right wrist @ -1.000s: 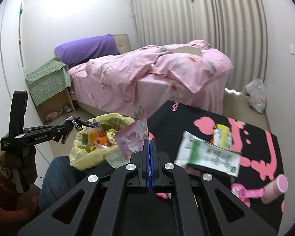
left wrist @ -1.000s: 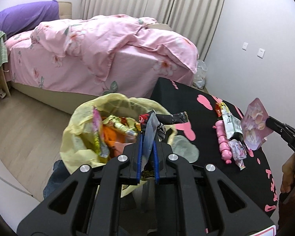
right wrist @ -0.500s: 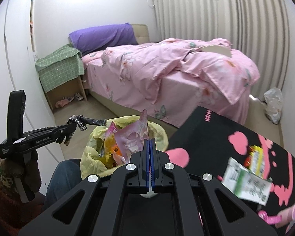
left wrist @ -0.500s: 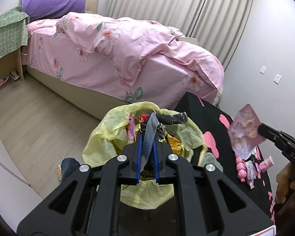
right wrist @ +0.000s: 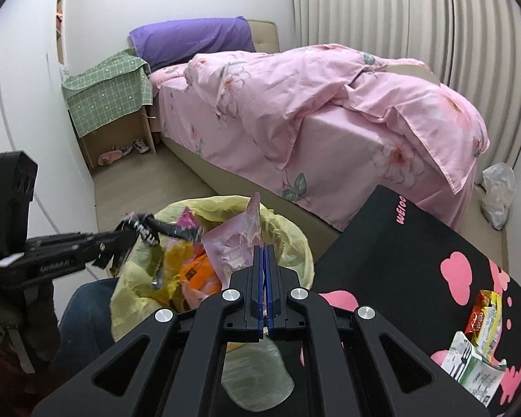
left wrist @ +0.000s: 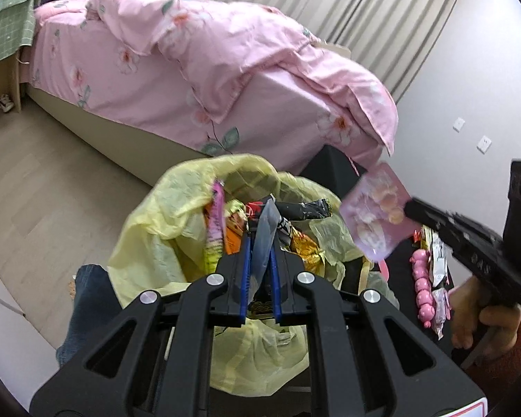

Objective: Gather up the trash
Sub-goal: 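Lower the dark wrapper into the yellow bag and open the left tool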

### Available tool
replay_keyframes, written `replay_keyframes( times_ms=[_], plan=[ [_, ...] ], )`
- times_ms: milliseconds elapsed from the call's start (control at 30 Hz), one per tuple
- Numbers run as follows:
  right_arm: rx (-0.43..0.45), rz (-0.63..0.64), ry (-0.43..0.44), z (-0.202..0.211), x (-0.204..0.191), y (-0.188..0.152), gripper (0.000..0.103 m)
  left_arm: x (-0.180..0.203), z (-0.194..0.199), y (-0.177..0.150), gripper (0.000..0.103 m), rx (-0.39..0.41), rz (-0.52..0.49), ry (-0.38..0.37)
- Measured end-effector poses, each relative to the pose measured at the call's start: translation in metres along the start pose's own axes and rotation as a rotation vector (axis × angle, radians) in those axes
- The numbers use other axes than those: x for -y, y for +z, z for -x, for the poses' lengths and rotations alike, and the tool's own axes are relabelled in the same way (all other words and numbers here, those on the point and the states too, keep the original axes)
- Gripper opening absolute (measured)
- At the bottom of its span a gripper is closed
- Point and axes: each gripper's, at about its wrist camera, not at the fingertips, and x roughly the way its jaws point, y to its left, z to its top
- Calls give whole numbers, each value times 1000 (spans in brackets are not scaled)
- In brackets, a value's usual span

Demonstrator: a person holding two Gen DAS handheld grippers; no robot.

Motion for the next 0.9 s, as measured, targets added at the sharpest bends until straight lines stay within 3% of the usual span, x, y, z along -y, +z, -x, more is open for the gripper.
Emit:
replay_keyframes(
  times_ms=[200, 367, 400, 467, 533, 633, 900],
  plan=[
    [-31, -35, 53, -21, 13, 0, 4, 4, -27, -7, 8, -64, -18, 10],
    [-40, -46, 79, -36, 15, 0, 4, 2, -38, 3, 8, -53, -13, 24],
    [-41, -49, 89, -38, 15, 0, 4, 1, -37, 5, 11, -48, -5, 27],
    [-47, -52, 123, -43, 14, 0, 4, -3, -34, 10, 38, -26, 20, 28],
    [-43, -54, 138, -47, 12, 0, 5, -6, -24, 13, 46, 9, 35, 25],
    [-61, -78, 180, -55, 13, 0, 5, -9, -10, 17, 46, 47, 43, 54],
    [-41, -98, 168, -41, 20, -5, 6, -9, 22, 19, 47, 133, 68, 125]
  ],
)
